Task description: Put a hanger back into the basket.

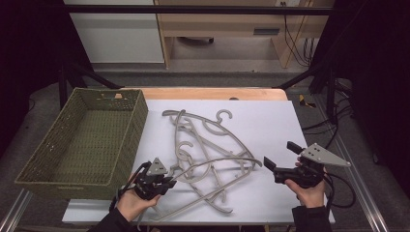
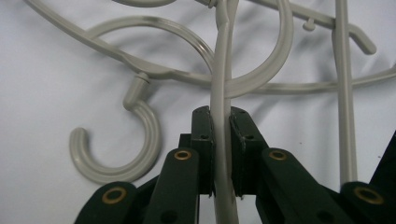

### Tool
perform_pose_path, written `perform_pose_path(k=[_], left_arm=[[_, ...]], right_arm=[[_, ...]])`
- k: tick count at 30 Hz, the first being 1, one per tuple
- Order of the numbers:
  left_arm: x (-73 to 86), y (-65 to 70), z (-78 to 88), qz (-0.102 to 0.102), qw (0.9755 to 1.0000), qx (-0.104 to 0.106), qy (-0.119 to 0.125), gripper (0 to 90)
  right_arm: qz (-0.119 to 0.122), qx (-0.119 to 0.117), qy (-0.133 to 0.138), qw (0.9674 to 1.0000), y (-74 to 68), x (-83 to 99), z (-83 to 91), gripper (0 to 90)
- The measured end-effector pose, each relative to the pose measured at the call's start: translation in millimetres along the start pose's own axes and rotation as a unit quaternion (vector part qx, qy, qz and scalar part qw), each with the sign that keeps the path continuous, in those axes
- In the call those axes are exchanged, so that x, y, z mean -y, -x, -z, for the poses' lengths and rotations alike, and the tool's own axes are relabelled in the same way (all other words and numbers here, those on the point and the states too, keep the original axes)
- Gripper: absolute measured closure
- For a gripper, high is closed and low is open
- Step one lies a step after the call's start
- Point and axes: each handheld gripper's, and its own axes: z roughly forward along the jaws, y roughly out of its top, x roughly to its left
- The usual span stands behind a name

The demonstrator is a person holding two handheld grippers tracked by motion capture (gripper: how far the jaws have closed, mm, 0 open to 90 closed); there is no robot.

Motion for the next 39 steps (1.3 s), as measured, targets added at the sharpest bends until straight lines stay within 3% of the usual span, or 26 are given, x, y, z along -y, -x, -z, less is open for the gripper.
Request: perform_pose_path(k=[6, 20, 30, 31, 39], left_arm=[[-2.7, -1.7, 16.9, 0.009, 0.9992, 0.001, 0.038, 81.4], [-5.6, -14.7, 47.7, 0.034, 0.9961, -0.022, 0.078, 81.4], [-9.6, -25.6, 79.5, 0.045, 0.9909, -0.045, 0.118, 81.4], [-10.4, -27.6, 86.2, 0.048, 0.9894, -0.048, 0.128, 81.4], [-16.2, -33.8, 106.8, 0.043, 0.9853, -0.064, 0.152, 81.5]], right_arm=[[0.001, 0.0, 0.0, 1.0, 0.9, 0.3, 0.2, 1.5], [0.0, 0.001, 0.0, 1.0, 1.9, 0.5, 1.0, 1.6], [-0.001, 0.003, 0.001, 1.0, 1.9, 1.2, -0.3, 1.6], [-0.001, 0.002, -0.001, 1.0, 1.8, 1.3, -0.4, 1.6], [0.0, 0.001, 0.001, 1.0, 1.0, 0.7, -1.1, 1.6]])
